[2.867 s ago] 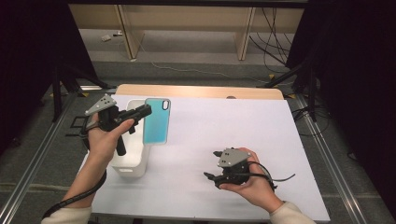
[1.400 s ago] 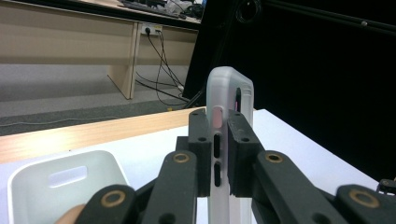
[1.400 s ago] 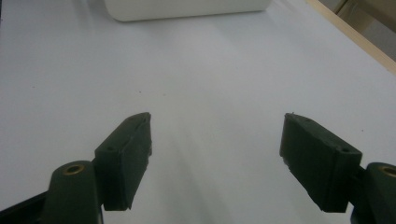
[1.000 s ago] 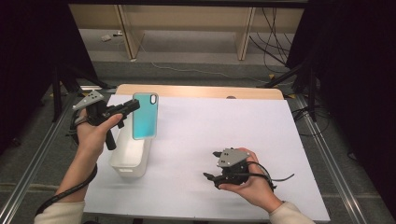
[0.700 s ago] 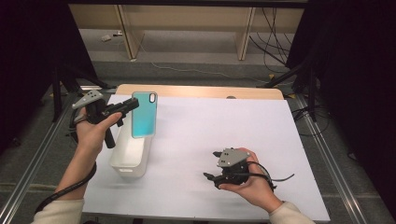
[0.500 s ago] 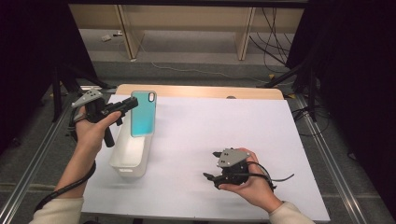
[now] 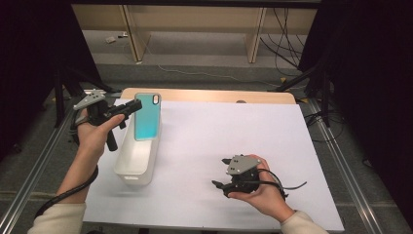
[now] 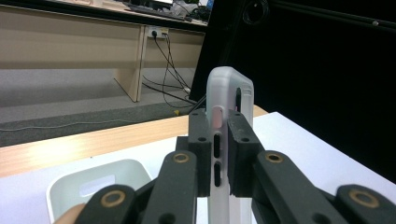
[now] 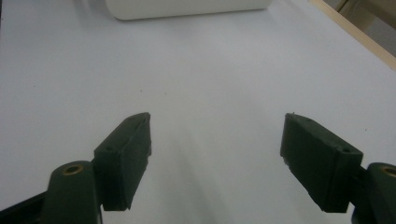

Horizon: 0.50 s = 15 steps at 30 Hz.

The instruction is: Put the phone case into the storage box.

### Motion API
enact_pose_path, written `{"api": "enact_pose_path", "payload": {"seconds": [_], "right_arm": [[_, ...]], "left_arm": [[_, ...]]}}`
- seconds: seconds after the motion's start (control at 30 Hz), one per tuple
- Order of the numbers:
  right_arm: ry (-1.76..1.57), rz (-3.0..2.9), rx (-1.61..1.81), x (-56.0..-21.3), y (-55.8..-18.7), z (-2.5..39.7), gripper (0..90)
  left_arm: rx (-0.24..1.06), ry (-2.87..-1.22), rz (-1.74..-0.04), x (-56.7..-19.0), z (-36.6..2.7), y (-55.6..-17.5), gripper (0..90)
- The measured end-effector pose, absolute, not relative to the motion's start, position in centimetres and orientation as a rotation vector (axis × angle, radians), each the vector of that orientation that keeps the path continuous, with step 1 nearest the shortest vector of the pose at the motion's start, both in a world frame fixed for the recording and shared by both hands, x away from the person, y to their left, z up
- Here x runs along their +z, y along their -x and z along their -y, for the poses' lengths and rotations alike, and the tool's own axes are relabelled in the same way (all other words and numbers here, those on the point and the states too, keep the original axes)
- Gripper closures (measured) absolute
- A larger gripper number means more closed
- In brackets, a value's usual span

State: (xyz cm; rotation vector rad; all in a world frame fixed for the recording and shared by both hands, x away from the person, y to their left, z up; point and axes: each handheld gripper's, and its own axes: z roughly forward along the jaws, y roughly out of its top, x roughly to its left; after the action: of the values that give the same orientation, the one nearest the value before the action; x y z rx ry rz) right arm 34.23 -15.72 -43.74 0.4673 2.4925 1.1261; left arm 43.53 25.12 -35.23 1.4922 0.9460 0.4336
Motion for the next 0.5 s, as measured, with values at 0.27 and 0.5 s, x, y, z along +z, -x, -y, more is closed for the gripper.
{"api": "enact_pose_path", "payload": {"seconds": [0.27, 0.5], "right_arm": [[-0.467, -2.492, 1.127, -43.75, -34.25, 15.72, 25.9], [-0.467, -2.492, 1.127, -43.77, -34.25, 15.71, 25.9]], "left_arm": [[0.440, -1.496, -0.949, -35.23, -25.38, -43.90, 81.9], [0.444, -1.499, -0.952, -35.26, -25.68, -44.24, 81.9]]}}
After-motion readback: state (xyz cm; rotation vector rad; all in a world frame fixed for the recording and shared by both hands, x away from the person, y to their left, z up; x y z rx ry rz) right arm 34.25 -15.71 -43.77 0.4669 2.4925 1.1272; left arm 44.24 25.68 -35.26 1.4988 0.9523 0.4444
